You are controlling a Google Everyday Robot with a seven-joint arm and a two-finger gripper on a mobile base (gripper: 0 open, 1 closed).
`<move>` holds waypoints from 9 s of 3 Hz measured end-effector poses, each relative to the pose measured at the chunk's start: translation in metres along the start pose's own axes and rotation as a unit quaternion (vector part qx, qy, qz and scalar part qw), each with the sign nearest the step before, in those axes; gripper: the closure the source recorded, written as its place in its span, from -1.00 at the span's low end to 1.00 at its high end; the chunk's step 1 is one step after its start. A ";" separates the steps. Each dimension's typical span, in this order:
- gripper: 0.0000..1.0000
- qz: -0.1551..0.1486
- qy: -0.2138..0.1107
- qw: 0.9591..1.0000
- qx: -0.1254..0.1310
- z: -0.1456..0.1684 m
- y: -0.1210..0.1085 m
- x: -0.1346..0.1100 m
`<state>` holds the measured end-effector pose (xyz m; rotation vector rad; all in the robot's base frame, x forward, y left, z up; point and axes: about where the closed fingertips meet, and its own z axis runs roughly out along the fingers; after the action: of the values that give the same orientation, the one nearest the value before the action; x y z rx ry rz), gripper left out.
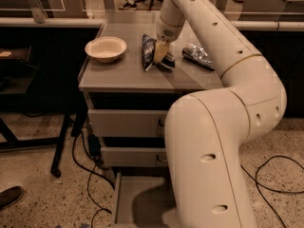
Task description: Place blue chip bag into bottom drawer
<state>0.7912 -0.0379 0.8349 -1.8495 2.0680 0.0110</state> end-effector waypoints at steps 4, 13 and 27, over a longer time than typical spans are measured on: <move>1.00 -0.039 -0.083 0.994 0.063 -0.091 -0.003 -0.033; 1.00 0.164 -0.053 0.985 -0.015 -0.149 0.208 0.045; 1.00 0.481 -0.115 0.808 -0.320 0.137 0.435 0.200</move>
Offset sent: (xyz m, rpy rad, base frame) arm -0.0218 0.0113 0.0962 0.1399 -0.1384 0.0874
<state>0.3937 -0.1353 0.5505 -0.7280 2.7465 1.2448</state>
